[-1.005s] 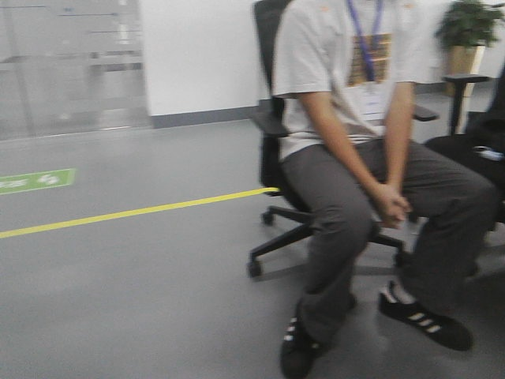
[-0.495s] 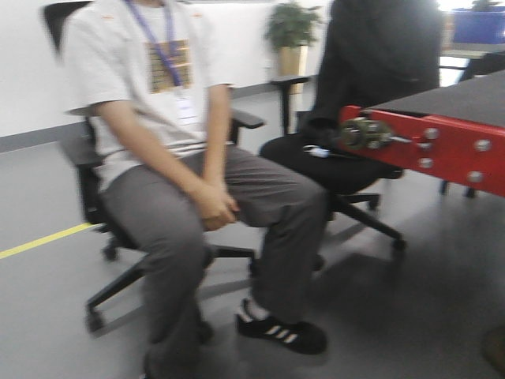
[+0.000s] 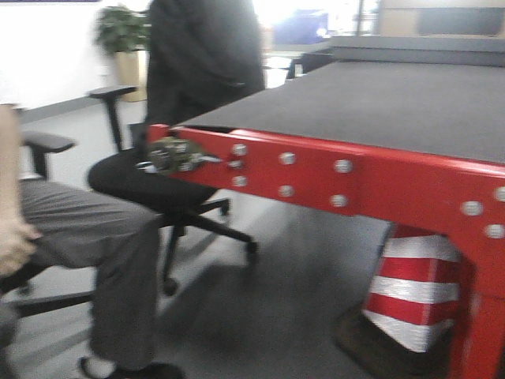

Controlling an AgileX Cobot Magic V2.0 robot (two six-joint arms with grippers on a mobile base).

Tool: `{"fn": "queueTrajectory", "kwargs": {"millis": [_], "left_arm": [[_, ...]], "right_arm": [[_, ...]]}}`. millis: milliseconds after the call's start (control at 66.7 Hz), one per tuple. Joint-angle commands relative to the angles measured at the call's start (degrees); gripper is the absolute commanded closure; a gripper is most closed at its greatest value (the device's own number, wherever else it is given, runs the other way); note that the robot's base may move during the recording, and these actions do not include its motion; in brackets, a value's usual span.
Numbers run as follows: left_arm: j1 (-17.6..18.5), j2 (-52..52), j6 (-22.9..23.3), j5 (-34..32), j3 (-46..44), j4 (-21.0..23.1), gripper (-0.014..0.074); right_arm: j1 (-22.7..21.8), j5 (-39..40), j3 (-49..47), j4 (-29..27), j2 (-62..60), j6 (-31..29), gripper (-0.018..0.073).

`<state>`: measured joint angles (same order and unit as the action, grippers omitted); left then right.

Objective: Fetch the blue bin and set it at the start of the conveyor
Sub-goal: 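Drive up to the red-framed conveyor and hold the bin above it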

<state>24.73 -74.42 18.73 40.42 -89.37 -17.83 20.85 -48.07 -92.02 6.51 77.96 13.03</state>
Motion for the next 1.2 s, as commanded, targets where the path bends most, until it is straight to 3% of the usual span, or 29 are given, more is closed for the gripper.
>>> {"fn": "queueTrajectory", "kwargs": {"millis": [0, 1185], "left_arm": [[1.2, 0.3, 0.1, -6.4, -0.4, 4.2, 0.0708], [1.2, 0.3, 0.1, -6.4, -0.4, 4.1, 0.0708]], "right_arm": [[1.1, 5.1, -0.3, -5.1, -0.3, -1.6, 0.0712], [1.1, 5.2, -0.3, -5.1, -0.3, -1.6, 0.0712]]}}
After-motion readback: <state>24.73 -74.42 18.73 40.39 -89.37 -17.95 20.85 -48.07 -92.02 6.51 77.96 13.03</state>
